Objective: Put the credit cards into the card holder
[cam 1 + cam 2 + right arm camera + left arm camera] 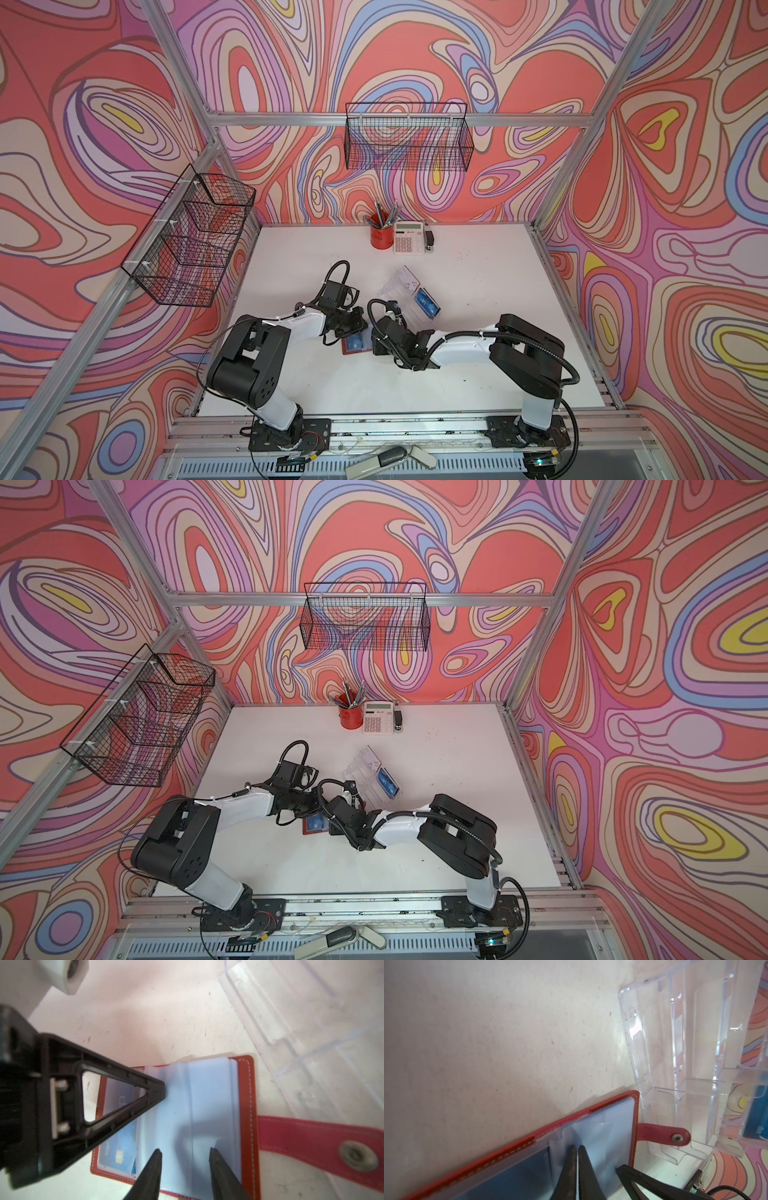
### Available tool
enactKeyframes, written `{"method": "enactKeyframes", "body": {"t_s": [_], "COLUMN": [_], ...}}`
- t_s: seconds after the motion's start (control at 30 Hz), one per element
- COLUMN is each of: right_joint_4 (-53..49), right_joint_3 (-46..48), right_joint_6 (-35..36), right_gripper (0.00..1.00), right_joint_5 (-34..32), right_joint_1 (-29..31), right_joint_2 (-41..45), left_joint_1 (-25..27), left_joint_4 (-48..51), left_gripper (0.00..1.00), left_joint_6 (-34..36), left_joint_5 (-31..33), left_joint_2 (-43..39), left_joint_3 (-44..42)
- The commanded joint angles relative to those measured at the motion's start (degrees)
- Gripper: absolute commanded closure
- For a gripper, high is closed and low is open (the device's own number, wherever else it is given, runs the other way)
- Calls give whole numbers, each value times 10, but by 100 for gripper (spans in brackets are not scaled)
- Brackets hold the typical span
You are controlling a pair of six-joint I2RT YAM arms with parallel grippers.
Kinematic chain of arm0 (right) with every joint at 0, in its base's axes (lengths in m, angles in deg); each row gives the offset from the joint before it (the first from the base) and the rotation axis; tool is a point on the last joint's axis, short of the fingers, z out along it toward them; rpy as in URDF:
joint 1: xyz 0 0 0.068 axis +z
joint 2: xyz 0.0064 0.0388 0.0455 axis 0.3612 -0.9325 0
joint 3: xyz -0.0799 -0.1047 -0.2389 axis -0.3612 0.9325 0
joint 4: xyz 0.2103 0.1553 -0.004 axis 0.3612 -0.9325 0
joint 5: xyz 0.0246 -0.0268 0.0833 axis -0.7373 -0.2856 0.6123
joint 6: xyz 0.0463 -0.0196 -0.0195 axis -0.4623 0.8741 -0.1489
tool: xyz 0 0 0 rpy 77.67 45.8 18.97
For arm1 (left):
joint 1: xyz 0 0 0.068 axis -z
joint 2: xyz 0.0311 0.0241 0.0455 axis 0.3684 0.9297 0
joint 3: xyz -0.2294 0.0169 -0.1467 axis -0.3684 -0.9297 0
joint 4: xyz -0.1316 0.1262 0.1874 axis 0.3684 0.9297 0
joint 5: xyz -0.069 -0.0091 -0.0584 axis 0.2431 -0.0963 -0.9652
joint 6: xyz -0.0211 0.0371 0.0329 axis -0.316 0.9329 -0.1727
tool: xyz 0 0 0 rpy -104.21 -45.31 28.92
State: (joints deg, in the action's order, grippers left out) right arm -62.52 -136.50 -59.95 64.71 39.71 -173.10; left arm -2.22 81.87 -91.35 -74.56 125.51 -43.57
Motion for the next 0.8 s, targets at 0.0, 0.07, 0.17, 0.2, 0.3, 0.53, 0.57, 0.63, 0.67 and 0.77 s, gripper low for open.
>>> {"method": "enactKeyframes", "body": {"t_s": [0.0,0.07,0.17,0.2,0.3,0.53,0.57,0.63,0.67,0.77], "right_joint_4": [39,53,67,70,77,115,119,128,131,139], "right_joint_3": [17,9,-3,-8,-15,-15,-15,-14,-14,-16], "right_joint_6": [-12,-7,-4,-2,-1,-1,-1,0,0,1], "right_gripper": [59,60,61,61,62,62,62,62,62,62], "right_joint_5": [48,72,101,107,116,141,144,147,150,155], "right_joint_1": [-15,-15,-14,-15,-15,-15,-14,-15,-14,-15], "right_joint_2": [-19,-33,-49,-52,-54,-34,-31,-22,-20,-16], "left_joint_1": [-5,-5,-5,-5,-4,-4,-5,-5,-6,-11], "left_joint_4": [45,44,41,39,35,34,40,49,51,66], "left_gripper": [91,91,91,91,91,83,80,74,72,66], "left_joint_6": [10,10,11,10,11,18,17,16,14,7], "left_joint_5": [19,17,13,11,9,35,52,87,102,152], "left_joint_2": [7,4,0,-2,-14,-92,-107,-149,-168,-232], "left_joint_3": [2,1,-1,-2,-6,-29,-33,-45,-50,-71]}}
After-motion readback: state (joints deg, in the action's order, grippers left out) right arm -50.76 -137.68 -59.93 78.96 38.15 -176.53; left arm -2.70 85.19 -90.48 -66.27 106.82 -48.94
